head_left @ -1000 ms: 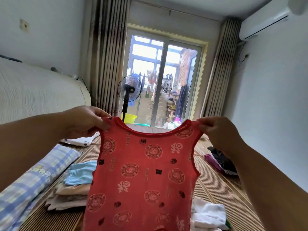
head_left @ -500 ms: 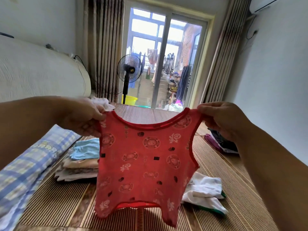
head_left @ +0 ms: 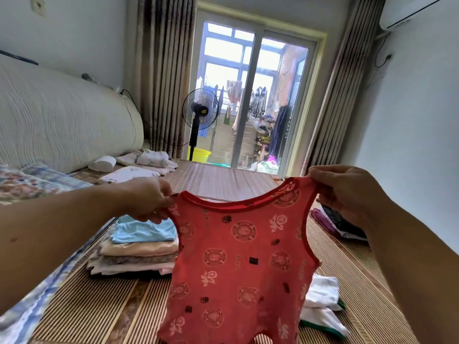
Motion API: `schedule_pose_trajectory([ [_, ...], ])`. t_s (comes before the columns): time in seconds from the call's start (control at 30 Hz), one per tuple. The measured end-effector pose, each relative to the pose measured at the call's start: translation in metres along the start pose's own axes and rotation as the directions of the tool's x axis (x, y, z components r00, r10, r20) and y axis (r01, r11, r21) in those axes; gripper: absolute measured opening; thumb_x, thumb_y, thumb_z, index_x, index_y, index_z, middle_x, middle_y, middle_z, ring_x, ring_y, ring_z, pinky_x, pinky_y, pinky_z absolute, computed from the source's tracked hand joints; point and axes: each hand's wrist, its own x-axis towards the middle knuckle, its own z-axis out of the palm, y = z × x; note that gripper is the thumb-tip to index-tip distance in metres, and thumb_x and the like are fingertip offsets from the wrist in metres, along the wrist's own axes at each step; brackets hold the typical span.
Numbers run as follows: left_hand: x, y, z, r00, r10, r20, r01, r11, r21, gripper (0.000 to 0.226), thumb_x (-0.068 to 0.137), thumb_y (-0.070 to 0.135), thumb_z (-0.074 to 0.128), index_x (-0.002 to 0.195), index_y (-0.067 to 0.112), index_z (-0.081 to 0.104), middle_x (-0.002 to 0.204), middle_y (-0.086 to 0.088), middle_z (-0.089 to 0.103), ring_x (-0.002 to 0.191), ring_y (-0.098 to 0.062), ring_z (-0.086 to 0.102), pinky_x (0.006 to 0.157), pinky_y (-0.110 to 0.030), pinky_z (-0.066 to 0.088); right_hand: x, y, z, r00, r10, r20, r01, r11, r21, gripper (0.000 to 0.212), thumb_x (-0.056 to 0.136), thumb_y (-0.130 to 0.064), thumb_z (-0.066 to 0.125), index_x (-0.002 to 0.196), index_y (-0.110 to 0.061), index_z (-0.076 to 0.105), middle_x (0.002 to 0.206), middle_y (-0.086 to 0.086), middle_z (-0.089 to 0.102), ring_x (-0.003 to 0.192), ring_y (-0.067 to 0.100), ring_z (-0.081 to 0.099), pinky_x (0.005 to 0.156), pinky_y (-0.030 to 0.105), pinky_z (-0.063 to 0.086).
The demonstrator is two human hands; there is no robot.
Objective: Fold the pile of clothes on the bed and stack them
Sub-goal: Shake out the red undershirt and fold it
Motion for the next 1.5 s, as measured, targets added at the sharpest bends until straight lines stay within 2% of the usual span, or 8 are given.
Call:
schedule_pose_trajectory([
  [0.17,0.002,-0.005,0.005,0.988,0.115,-0.103,-0.141,0.945,-0.295,0.014,0.081,-0.003,0.07,0.079,0.005,0.059,0.058,-0.008,0.064,0.044,-0.01,0.055,0.04,-0.017,0.041,0.002,0.003,-0.001,1.0,0.023,-0.007,-0.023,1.0,0.019,0.009,0.083,-0.005,0.069,0.077,-0.012,0.069,0.058,0.004,0.067,0.056,0.015,0.061,0.057,0.026,0.045],
  [0.27,0.003,-0.005,0.005,0.996,0.078,0.046,-0.028,0.748,-0.663,0.025,0.087,-0.015,0.049,0.082,0.007,0.059,0.06,-0.008,0.06,0.046,-0.012,0.056,0.04,-0.019,0.04,0.003,0.004,-0.003,1.0,0.022,-0.006,-0.021,0.999,0.03,0.011,0.081,0.002,0.068,0.082,-0.009,0.069,0.066,0.01,0.068,0.065,0.023,0.058,0.059,0.031,0.044],
  [0.47,0.008,0.001,0.002,0.998,0.054,0.012,-0.027,0.658,-0.752,0.023,0.093,0.004,0.048,0.096,0.017,0.068,0.075,0.0,0.066,0.06,-0.007,0.059,0.05,-0.02,0.029,0.004,0.005,-0.004,1.0,0.0,0.008,0.0,1.0,0.011,0.026,0.082,0.009,0.063,0.09,-0.016,0.069,0.069,-0.002,0.072,0.07,0.018,0.062,0.062,0.028,0.046],
  [0.73,-0.002,0.015,-0.006,0.792,0.367,-0.489,-0.378,0.922,0.08,0.011,0.079,0.019,0.076,0.071,0.025,0.072,0.057,0.011,0.066,0.051,0.002,0.057,0.053,-0.019,0.04,0.002,0.007,-0.004,0.977,-0.21,-0.039,0.194,0.948,-0.254,0.007,0.08,-0.012,0.075,0.075,-0.014,0.071,0.071,0.008,0.069,0.07,0.02,0.063,0.066,0.035,0.052],
  [0.9,-0.011,0.023,-0.024,0.858,0.333,-0.391,-0.429,0.883,-0.189,0.01,0.089,0.021,0.065,0.079,0.021,0.063,0.068,0.006,0.065,0.066,-0.006,0.059,0.062,-0.025,0.043,0.001,0.0,-0.002,0.97,-0.231,-0.076,0.208,0.951,-0.227,0.016,0.088,-0.019,0.068,0.072,-0.018,0.063,0.07,0.0,0.063,0.06,0.007,0.057,0.055,0.021,0.044],
  [1.07,-0.023,0.025,-0.05,0.841,0.377,-0.389,-0.423,0.905,-0.039,0.007,0.084,0.025,0.07,0.079,0.021,0.066,0.069,-0.002,0.063,0.05,-0.005,0.049,0.048,-0.023,0.036,-0.008,-0.015,-0.005,0.985,-0.172,-0.013,0.17,0.982,-0.083,0.012,0.085,-0.012,0.07,0.074,-0.016,0.065,0.052,-0.003,0.051,0.04,0.005,0.04,0.038,0.017,0.032],
  [1.23,-0.036,0.032,-0.071,0.917,0.295,-0.269,-0.359,0.905,-0.229,0.009,0.071,0.028,0.071,0.072,0.019,0.07,0.057,0.0,0.062,0.044,-0.004,0.047,0.034,-0.014,0.035,-0.012,-0.024,-0.002,0.988,-0.151,-0.019,0.151,0.988,0.026,0.014,0.084,-0.009,0.07,0.072,-0.017,0.066,0.052,-0.003,0.057,0.039,0.004,0.044,0.037,0.016,0.034],
  [1.5,-0.005,0.029,-0.07,0.971,0.132,-0.198,-0.168,0.969,-0.179,0.007,0.08,0.02,0.07,0.084,0.015,0.071,0.069,-0.002,0.072,0.051,-0.002,0.063,0.038,-0.013,0.044,0.022,0.008,0.018,0.995,-0.094,-0.016,0.092,0.991,-0.097,0.01,0.082,-0.013,0.073,0.074,-0.014,0.067,0.046,-0.004,0.061,0.036,0.002,0.05,0.037,0.012,0.034],
])
